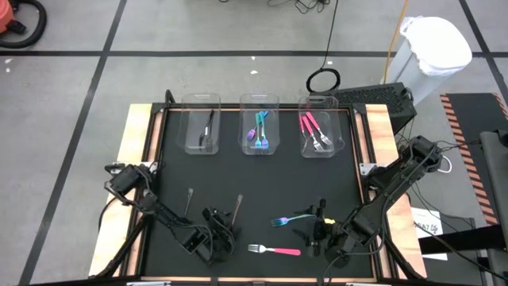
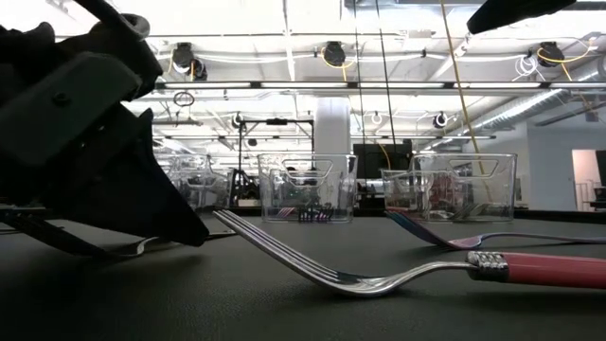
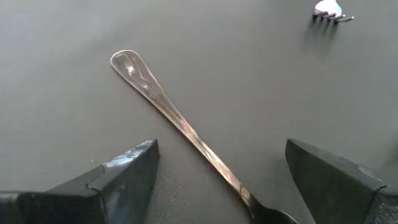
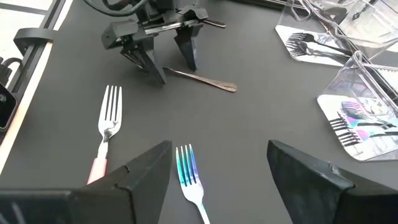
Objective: Sort silverware by color (type)
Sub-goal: Put the black fork into the left transparent bin
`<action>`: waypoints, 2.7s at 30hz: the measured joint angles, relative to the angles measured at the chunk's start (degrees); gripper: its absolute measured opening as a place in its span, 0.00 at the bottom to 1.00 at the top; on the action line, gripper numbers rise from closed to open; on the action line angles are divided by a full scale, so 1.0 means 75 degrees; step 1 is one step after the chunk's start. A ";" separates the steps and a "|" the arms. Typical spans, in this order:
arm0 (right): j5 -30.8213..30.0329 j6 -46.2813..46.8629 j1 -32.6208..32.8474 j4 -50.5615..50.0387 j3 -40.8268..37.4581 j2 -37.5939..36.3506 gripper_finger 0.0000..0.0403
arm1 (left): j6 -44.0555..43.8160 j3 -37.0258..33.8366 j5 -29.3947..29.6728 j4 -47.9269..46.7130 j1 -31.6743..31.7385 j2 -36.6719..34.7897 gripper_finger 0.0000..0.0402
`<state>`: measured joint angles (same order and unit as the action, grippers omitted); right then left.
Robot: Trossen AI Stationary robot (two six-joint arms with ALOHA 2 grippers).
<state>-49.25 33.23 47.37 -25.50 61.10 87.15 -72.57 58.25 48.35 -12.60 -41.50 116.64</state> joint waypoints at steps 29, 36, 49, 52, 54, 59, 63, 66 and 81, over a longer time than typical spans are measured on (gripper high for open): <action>-0.0036 -0.0094 -0.0001 0.0316 0.0000 0.0000 0.64 | 0.1608 0.0724 -0.0822 -0.2366 0.0642 -0.0539 0.02; -0.0847 0.0035 -0.0072 0.1468 -0.0006 0.0345 0.64 | 0.1685 0.0753 0.0074 -0.3038 0.0699 -0.1641 0.01; -0.0388 -0.0317 -0.0901 0.5907 -0.0006 0.2234 0.64 | 0.4148 0.0771 0.1361 -0.1292 0.0305 -0.2585 0.01; 0.0092 -0.0767 -0.1207 0.7463 -0.0006 0.2712 0.64 | 0.5019 0.0789 0.1508 -0.0623 0.0199 -0.2577 0.01; 0.0535 -0.0987 -0.1385 0.8458 -0.0006 0.3001 0.64 | 0.5464 0.0845 0.1583 -0.0414 0.0116 -0.2579 0.01; 0.0700 -0.1336 -0.1641 1.0058 -0.0006 0.3451 0.64 | 0.6378 0.1128 0.1872 -0.0386 -0.0229 -0.2579 0.01; 0.0171 -0.1970 -0.1696 1.1034 -0.0006 0.3488 0.64 | 0.6605 0.1280 0.2046 -0.0398 -0.0502 -0.2582 0.01; -0.0096 -0.2649 -0.1695 1.1754 -0.0006 0.3488 0.64 | 0.6606 0.1307 0.2367 -0.0522 -0.0709 -0.2582 0.01; -0.0237 -0.3551 -0.1708 1.3394 -0.0006 0.3488 0.64 | 0.6556 0.1310 0.2823 -0.1034 -0.0988 -0.2582 0.01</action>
<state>-51.03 6.60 34.57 74.96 61.06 113.32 -23.40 68.07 69.52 -20.36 -48.90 97.27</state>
